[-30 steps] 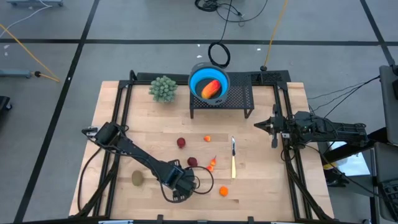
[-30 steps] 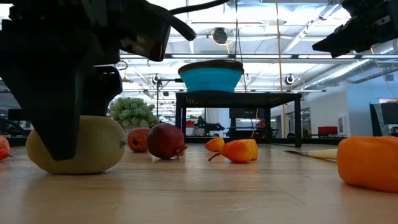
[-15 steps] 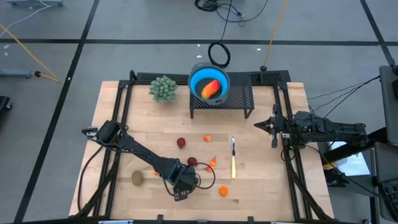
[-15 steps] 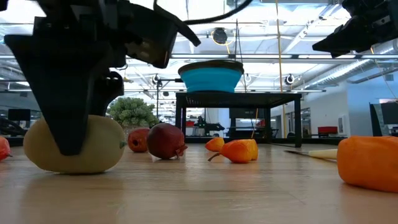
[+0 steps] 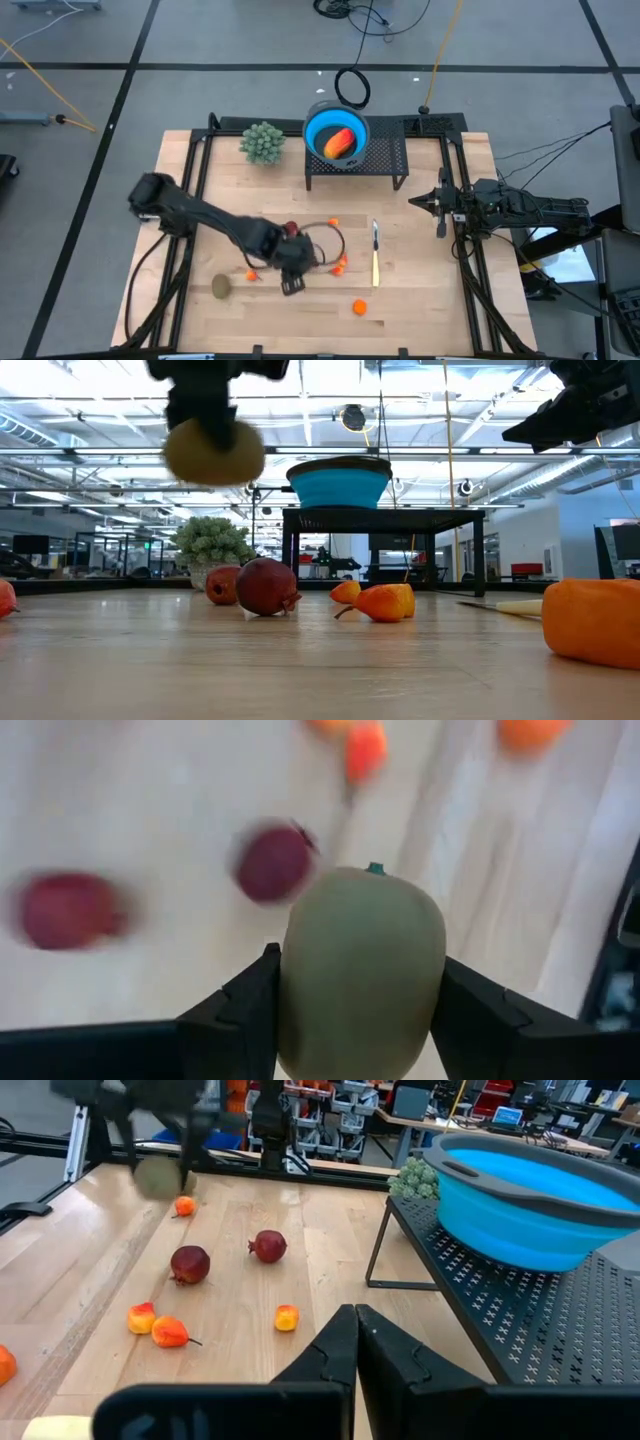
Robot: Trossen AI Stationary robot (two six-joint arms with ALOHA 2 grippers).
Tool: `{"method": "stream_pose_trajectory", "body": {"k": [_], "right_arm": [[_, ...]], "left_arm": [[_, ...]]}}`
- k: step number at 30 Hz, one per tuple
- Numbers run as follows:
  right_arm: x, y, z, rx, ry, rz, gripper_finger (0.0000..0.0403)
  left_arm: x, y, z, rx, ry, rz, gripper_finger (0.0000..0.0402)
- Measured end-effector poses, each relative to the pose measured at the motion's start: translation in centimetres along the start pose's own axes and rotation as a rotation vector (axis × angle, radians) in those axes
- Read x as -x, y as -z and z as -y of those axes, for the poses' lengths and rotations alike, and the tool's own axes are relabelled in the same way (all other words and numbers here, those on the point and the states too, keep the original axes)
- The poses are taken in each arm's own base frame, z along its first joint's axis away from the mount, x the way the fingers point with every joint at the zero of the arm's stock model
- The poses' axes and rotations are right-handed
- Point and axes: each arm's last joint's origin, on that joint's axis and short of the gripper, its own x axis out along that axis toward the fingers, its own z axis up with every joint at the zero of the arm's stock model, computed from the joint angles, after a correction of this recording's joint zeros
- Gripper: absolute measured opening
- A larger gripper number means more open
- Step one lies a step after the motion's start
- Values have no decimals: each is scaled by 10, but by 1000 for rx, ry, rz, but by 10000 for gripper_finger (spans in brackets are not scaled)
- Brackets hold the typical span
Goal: Pick & Place Fruit
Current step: Put the brown kiwi into the blue strainer bowl on the shelf
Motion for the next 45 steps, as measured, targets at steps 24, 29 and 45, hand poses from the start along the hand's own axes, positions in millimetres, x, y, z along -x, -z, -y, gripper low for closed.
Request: {"method": "stream_pose_trajectory", "body": {"k": [24, 29, 45], "right_arm": [[0, 0, 0, 0, 0, 0, 0], [0, 0, 0, 0, 0, 0, 0], [0, 0, 0, 8, 0, 0, 0]], "left_arm": [[153, -32, -18, -129, 110, 912, 218], [169, -39, -8, -264, 265, 1058, 218], [216, -41, 8, -737, 647, 1513, 218]]}}
